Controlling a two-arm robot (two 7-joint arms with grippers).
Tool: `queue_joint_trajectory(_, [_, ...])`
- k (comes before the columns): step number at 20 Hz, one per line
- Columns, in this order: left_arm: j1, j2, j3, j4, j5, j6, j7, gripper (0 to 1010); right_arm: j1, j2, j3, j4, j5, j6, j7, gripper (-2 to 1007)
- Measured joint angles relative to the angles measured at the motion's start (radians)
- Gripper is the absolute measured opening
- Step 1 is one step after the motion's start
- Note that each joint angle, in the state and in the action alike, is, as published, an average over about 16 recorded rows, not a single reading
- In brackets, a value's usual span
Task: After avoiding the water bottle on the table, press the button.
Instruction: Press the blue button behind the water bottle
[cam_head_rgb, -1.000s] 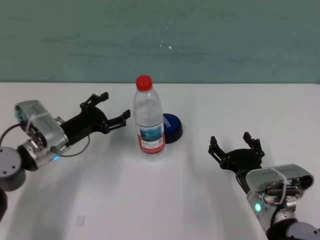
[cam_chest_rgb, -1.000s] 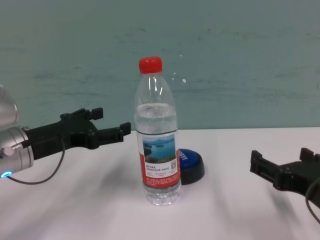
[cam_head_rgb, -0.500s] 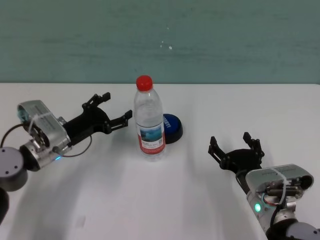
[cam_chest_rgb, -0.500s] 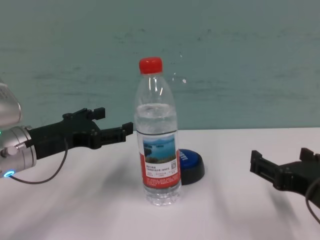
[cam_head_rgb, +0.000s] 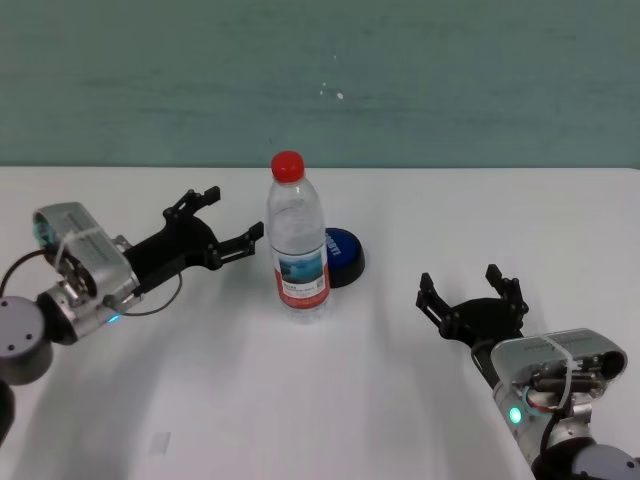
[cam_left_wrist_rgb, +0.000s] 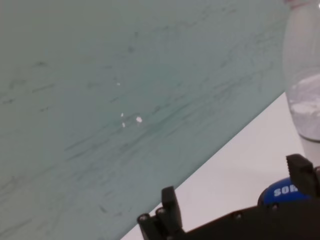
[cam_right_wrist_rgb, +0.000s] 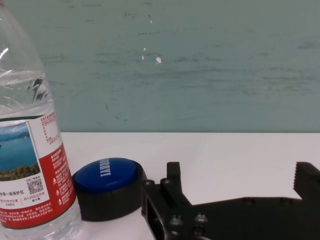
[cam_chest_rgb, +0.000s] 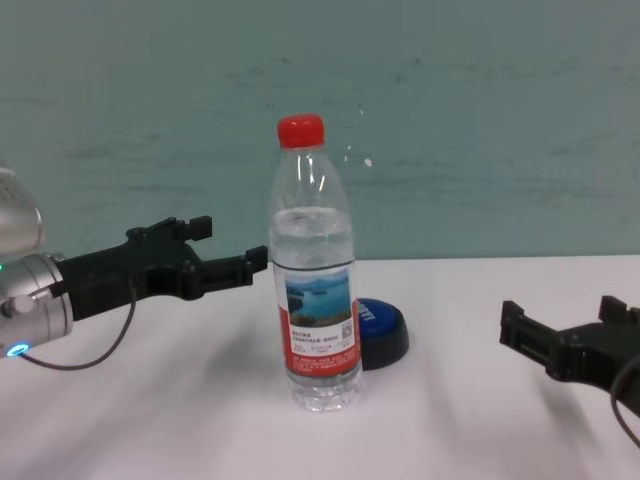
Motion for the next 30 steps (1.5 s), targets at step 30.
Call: queue_joint_trajectory(30, [0.437, 0.148, -0.177, -0.501, -0.034, 0.129, 0.144, 1000, 0.0, 0.0, 0.0, 0.0, 0.0, 0.0, 0.0, 1004])
